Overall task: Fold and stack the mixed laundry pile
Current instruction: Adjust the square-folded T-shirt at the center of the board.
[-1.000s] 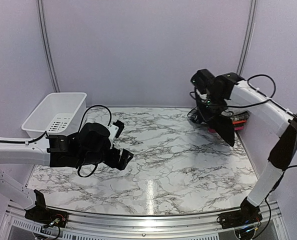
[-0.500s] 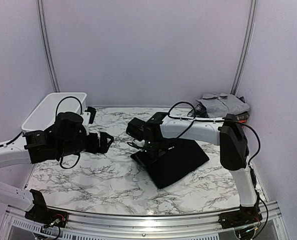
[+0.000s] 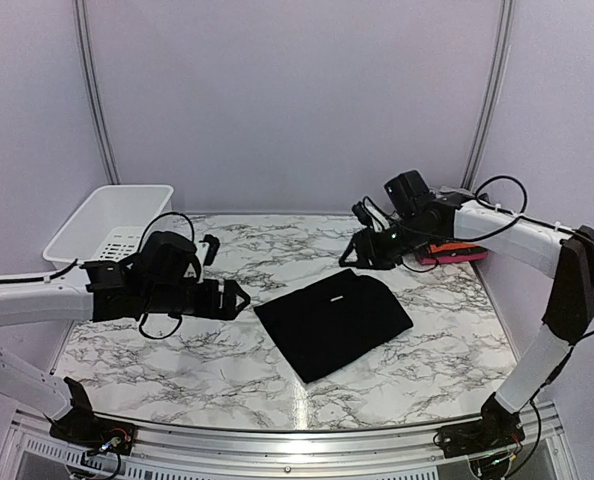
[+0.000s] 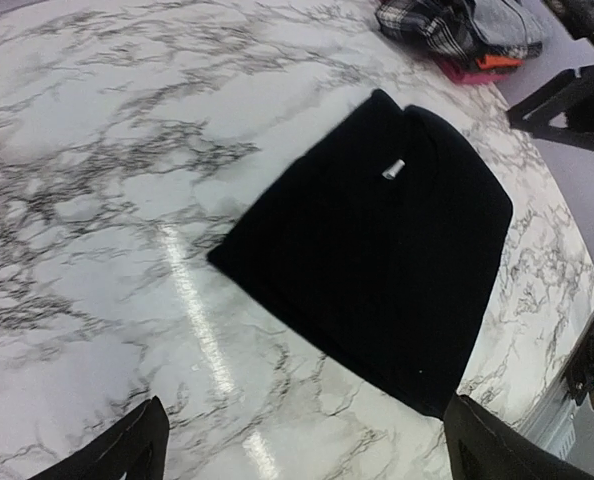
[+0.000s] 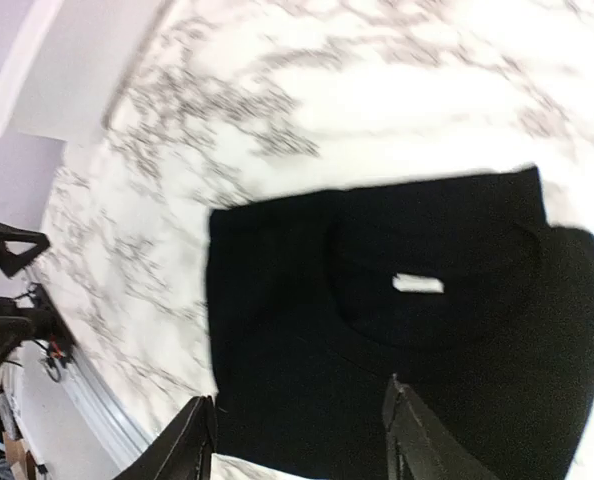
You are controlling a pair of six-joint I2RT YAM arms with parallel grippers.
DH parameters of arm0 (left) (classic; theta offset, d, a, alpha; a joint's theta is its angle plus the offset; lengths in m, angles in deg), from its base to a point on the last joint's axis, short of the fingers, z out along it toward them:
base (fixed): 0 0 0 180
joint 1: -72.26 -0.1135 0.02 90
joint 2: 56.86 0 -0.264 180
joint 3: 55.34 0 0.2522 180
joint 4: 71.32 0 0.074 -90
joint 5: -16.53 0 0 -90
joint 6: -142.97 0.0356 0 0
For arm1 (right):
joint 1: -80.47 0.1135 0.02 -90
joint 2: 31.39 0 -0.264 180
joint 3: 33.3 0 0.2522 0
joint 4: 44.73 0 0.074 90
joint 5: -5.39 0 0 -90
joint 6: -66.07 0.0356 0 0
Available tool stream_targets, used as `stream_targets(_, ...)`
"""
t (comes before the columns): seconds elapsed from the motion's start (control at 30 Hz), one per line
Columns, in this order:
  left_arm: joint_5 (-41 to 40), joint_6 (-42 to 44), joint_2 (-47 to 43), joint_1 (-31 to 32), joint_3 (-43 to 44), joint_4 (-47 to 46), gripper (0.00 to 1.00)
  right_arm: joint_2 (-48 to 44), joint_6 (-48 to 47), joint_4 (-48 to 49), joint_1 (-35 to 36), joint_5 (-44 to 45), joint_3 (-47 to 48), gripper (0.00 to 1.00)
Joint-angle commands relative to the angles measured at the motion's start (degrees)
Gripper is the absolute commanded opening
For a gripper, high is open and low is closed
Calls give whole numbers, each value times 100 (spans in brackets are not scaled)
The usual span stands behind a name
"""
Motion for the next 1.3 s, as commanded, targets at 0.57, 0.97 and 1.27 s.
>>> stream_targets(0.57, 1504, 360, 2222, -318, 1000, -211, 70, -894, 1125, 1545, 1626, -757, -2797, 46)
stream_targets(0.97, 2221, 1213, 2722, -779, 1606, 168, 50, -1525, -302, -158, -618, 570, -2991, 38)
stream_targets(1.27, 2287, 1382, 3608, -782, 2285, 380, 49, -1041, -178, 198, -938, 392, -3437, 48)
